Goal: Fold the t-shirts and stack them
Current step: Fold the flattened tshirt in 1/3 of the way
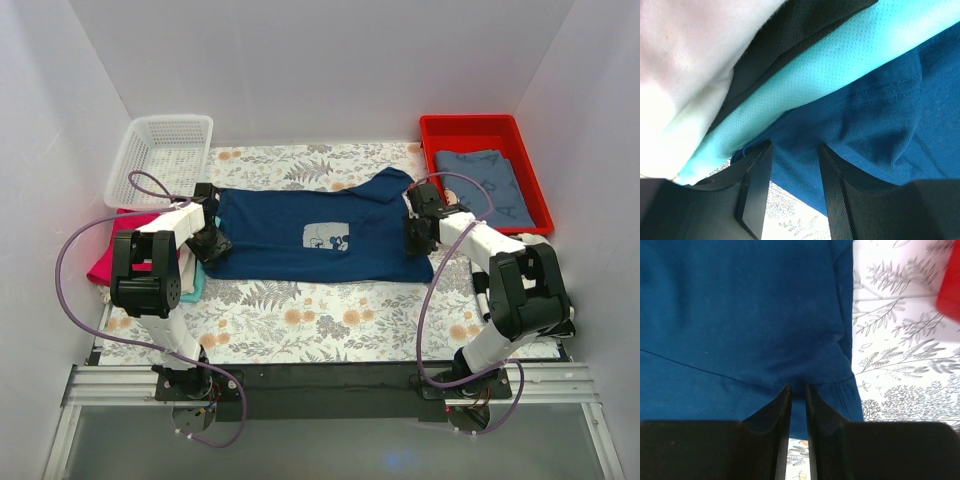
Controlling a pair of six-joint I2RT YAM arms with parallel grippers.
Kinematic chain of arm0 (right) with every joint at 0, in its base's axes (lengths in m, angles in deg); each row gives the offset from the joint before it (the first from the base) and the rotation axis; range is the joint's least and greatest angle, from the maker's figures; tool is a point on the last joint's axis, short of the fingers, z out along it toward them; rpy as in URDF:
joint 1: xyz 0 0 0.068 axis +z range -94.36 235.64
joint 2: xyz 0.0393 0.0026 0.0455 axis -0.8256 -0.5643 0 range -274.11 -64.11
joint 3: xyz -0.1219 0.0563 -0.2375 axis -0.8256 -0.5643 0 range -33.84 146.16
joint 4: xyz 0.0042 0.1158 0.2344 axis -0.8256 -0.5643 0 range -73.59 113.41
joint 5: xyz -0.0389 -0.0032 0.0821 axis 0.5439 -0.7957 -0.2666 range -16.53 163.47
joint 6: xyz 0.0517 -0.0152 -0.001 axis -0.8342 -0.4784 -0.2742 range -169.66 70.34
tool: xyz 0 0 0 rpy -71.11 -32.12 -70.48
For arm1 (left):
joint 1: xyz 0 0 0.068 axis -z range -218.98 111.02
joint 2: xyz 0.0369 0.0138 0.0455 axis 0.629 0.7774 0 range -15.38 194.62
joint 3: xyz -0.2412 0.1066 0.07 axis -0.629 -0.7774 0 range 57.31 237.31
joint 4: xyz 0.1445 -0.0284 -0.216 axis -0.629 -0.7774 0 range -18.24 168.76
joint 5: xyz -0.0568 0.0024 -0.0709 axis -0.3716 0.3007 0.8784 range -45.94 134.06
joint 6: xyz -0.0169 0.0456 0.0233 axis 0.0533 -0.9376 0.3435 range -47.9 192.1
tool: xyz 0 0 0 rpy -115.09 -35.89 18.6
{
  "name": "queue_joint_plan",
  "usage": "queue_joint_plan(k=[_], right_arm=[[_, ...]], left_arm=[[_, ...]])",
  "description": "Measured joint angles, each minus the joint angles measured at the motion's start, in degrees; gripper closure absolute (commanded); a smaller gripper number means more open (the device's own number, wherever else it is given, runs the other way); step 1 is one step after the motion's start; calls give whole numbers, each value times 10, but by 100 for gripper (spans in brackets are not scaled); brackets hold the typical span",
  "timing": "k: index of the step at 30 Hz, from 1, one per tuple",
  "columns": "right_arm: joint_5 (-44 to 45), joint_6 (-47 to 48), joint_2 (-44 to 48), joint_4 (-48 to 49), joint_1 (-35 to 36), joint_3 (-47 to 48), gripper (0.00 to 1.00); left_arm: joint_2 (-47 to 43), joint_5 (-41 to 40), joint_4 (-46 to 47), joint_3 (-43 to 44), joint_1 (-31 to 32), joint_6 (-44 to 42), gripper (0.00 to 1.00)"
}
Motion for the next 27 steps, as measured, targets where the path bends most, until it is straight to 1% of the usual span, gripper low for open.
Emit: queue_joint_plan(k=[1,8,20,23,25,26,27], right_arm=[[-1,-1,-4,0,0,-3,79],[21,-19,-12,-25,0,-46,80],[99,-56,-12,-78,4,-39,82],[116,-53,-10,-106,3,-25,80],[117,-47,-6,-118,1,-8,77],[115,-42,-3,-123,0,8,75],[113,-39,1,-124,0,23,71]], left_arm=[[0,0,0,0,0,0,60],[-7,-1,8,-9,0,1,60],[-42,-1,34,-49,0,6,60],[-53,3,29,-58,0,5,60],[-56,7,16,-58,0,3,59],[-57,10,11,-57,0,0,59],[-57,12,4,-55,0,-2,58]])
